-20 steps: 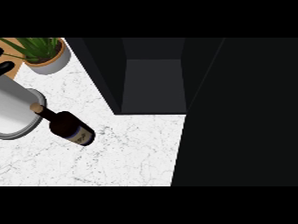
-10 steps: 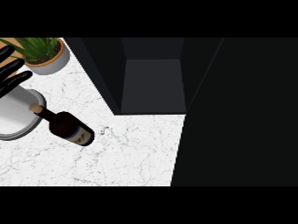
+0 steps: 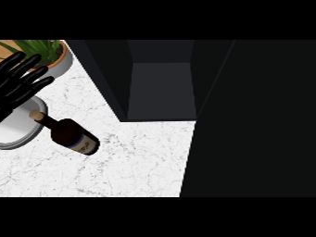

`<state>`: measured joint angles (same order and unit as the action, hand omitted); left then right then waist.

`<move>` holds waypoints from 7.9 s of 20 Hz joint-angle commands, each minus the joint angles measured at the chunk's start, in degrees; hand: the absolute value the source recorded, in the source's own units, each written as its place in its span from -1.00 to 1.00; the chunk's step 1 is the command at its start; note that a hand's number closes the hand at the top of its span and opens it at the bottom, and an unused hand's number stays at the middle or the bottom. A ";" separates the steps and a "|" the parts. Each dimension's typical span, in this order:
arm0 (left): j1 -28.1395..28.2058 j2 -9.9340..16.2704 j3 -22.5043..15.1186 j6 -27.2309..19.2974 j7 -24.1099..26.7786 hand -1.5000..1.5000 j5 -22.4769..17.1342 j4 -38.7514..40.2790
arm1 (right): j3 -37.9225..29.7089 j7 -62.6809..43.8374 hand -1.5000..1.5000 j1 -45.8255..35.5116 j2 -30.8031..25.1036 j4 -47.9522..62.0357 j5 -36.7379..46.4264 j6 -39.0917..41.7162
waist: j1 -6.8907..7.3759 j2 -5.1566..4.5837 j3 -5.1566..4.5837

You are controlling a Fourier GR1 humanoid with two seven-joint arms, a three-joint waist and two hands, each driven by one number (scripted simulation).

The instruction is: Pick up the wine, place it into the cabinet and close the cabinet

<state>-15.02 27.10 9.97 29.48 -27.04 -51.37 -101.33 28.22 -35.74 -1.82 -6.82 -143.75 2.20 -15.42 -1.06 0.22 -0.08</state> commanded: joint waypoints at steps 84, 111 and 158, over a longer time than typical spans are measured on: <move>-4.91 -13.36 -4.83 2.36 69.96 1.00 50.14 65.91 | 9.09 2.25 -1.00 0.54 -17.41 -8.56 5.15 -15.54 | 0.51 0.23 0.03; 15.78 -27.08 -21.71 -22.62 48.35 1.00 41.21 19.19 | 8.66 7.35 -1.00 7.19 -22.62 -14.00 4.20 -16.87 | 0.08 0.27 0.07; -28.63 -27.09 -23.04 -47.10 50.44 1.00 32.32 61.75 | 6.22 22.05 -1.00 17.85 -24.43 -11.11 -4.39 -11.90 | -2.43 -0.58 0.06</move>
<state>-39.42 0.10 -13.62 -16.98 22.33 -17.36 -46.01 34.23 -11.08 11.77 -30.17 -143.77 0.85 -27.76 -3.16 -0.23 0.00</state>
